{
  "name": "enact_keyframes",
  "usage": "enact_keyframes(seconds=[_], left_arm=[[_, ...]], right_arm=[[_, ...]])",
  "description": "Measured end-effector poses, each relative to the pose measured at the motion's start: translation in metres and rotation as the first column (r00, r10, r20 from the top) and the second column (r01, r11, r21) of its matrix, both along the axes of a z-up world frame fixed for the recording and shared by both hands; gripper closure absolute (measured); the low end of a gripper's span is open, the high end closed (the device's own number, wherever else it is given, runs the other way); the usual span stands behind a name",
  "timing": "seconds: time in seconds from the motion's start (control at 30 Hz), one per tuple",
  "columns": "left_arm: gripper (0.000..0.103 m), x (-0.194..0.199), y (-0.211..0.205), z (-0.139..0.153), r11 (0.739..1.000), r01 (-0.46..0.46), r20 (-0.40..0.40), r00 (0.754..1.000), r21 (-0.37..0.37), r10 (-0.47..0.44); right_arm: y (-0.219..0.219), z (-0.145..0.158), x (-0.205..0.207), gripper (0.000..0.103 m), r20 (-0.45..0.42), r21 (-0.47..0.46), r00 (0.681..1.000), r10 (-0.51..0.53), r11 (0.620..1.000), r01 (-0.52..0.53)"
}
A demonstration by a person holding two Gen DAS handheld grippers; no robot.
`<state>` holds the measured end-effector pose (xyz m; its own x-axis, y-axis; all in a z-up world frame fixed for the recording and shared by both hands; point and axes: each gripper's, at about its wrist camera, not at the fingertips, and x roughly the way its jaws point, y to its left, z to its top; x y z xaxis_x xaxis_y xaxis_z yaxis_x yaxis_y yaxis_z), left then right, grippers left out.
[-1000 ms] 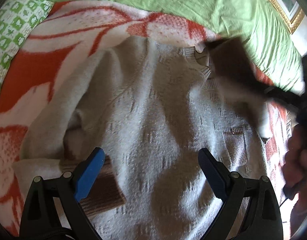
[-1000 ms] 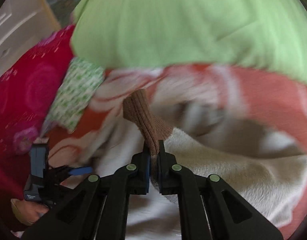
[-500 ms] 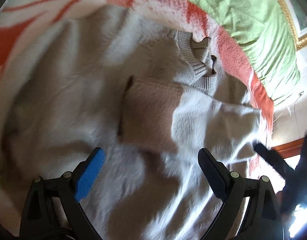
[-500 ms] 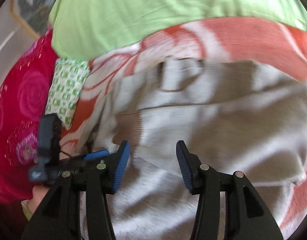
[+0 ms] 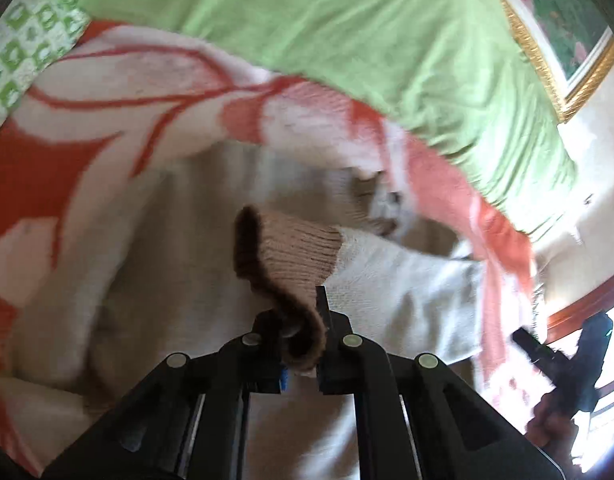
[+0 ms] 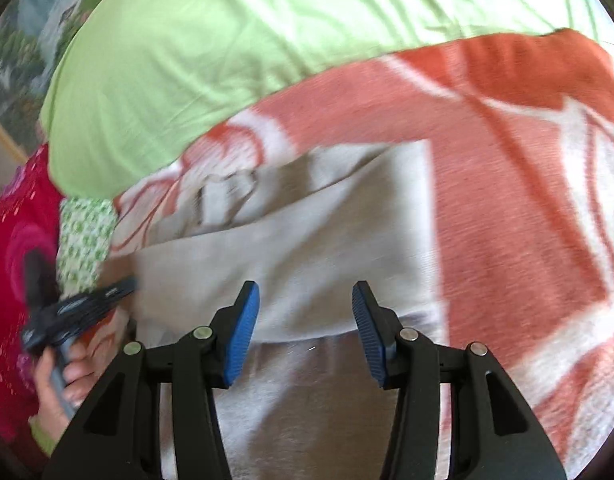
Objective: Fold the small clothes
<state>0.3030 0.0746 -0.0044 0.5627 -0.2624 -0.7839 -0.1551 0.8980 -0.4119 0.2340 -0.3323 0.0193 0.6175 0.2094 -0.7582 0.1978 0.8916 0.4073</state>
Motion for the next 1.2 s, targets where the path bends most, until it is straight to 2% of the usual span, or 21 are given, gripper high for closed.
enact_keyframes(seconds=[0.1,0.17,0.3,0.43,0.6,0.63,0.67,0.73,0.8,0.83,0.9,0.97,1.0,1.07,1.13,1.2], left_arm=[[0.095,0.002,0.012,-0.029,0.999,-0.016,-0.080,0.997,-0.040,0.013],[0.095,-0.001,0.016,-0.035,1.000,-0.028,-0.094,0.995,0.014,0.029],[0.095,-0.001,0.023,-0.048,0.999,-0.046,-0.126,0.991,0.005,0.046],[0.095,-0.011,0.032,-0.046,0.999,-0.050,-0.127,0.991,-0.002,0.049],[0.095,-0.015,0.028,-0.052,0.999,-0.041,-0.150,0.988,0.019,0.044],[0.095,-0.013,0.026,-0.053,0.999,-0.036,-0.153,0.987,0.024,0.039],[0.095,-0.011,0.023,-0.053,0.999,-0.030,-0.154,0.987,0.028,0.034],[0.095,-0.008,0.016,-0.049,1.000,-0.011,-0.143,0.990,0.021,0.014],[0.095,-0.003,0.007,-0.045,1.000,0.009,-0.126,0.992,-0.001,-0.010],[0.095,0.001,0.000,-0.043,1.000,0.021,-0.119,0.993,-0.016,-0.023],[0.095,0.006,-0.014,-0.045,0.999,0.049,-0.115,0.992,-0.022,-0.051],[0.095,0.009,-0.023,-0.048,0.998,0.060,-0.117,0.991,0.015,-0.058],[0.095,0.010,-0.023,-0.051,0.998,0.059,-0.118,0.992,0.030,-0.056],[0.095,0.008,-0.014,-0.058,0.999,0.042,-0.135,0.990,0.015,-0.039],[0.095,0.004,-0.003,-0.060,1.000,0.026,-0.140,0.990,0.016,-0.024],[0.095,0.003,0.003,-0.059,0.999,0.021,-0.139,0.990,0.024,-0.017]], right_arm=[[-0.016,-0.012,0.011,0.053,-0.038,-0.019,0.999,-0.036,0.999,0.035],[-0.025,-0.021,0.021,0.053,-0.060,-0.021,0.997,-0.049,0.999,0.048],[-0.033,-0.036,0.047,0.053,-0.090,-0.002,0.995,-0.048,0.999,0.048],[-0.030,-0.051,0.072,0.052,-0.109,-0.029,0.994,-0.019,0.999,0.016],[-0.025,-0.084,0.093,0.053,-0.179,-0.060,0.984,-0.024,0.998,0.014],[-0.025,-0.084,0.093,0.060,-0.176,-0.050,0.984,-0.016,0.999,0.007],[-0.026,-0.082,0.093,0.095,-0.184,-0.008,0.983,0.010,1.000,-0.012],[-0.032,-0.065,0.087,0.094,-0.158,-0.004,0.988,-0.001,1.000,0.000],[-0.042,-0.034,0.077,0.096,-0.104,-0.028,0.994,-0.023,0.999,0.020],[-0.049,-0.019,0.073,0.096,-0.081,-0.050,0.996,-0.033,0.998,0.029],[-0.055,-0.010,0.070,0.096,-0.073,-0.121,0.996,-0.041,0.992,0.032],[-0.057,-0.018,0.074,0.096,-0.101,-0.185,0.994,-0.034,0.983,0.014],[-0.058,-0.027,0.077,0.096,-0.121,-0.188,0.992,-0.032,0.982,0.009],[-0.057,-0.047,0.079,0.096,-0.164,-0.207,0.986,-0.038,0.978,0.004],[-0.057,-0.061,0.079,0.095,-0.190,-0.199,0.981,-0.043,0.980,0.004],[-0.056,-0.066,0.078,0.090,-0.194,-0.176,0.979,-0.056,0.984,0.021]])
